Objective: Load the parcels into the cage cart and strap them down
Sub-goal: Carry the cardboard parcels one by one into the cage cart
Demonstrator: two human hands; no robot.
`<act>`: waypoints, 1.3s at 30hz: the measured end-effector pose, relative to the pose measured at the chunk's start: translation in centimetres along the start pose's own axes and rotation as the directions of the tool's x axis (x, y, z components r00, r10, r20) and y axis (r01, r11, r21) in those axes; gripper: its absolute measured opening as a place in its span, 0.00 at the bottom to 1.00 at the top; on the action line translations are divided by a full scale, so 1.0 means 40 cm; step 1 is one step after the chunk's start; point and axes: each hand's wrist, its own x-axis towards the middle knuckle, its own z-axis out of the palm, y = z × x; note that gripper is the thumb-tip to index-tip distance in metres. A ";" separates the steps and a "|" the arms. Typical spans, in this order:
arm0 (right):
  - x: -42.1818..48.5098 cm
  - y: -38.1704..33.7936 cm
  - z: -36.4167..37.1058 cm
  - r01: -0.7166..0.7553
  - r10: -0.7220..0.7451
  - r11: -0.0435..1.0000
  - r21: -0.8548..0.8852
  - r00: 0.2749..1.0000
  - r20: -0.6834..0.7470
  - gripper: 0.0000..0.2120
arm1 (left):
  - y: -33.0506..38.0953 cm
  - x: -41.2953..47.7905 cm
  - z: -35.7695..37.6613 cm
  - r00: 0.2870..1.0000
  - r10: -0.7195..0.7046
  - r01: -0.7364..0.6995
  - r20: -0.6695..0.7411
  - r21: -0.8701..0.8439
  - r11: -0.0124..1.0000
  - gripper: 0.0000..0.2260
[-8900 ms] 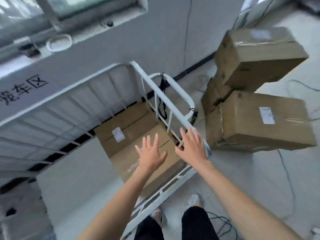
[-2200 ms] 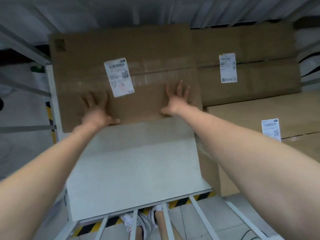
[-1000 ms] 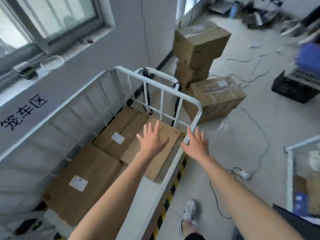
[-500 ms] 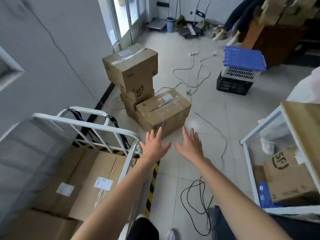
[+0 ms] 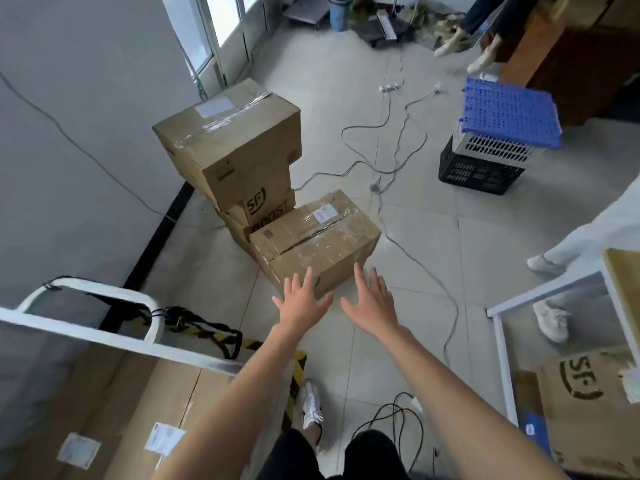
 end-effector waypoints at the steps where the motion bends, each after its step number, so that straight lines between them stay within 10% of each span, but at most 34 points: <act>1: 0.040 0.003 -0.018 -0.011 0.011 1.000 0.007 1.000 0.010 0.41 | 0.019 0.046 -0.011 1.000 -0.006 0.006 0.014 0.008 1.000 0.38; 22: 1.117 0.086 -0.086 0.107 -0.069 0.992 -0.074 0.915 0.398 0.45 | 0.106 0.828 0.070 0.866 -0.499 0.497 0.038 -0.190 0.847 0.36; 31: 1.523 0.290 0.185 -0.164 0.161 0.986 -0.022 0.913 0.375 0.44 | -0.281 1.092 0.301 0.717 -0.670 0.696 0.193 -0.158 0.700 0.45; 39: 1.808 0.455 0.339 -0.280 0.258 0.958 0.053 0.931 0.260 0.55 | -0.602 1.277 0.431 0.771 -0.620 0.617 0.147 -0.418 0.667 0.60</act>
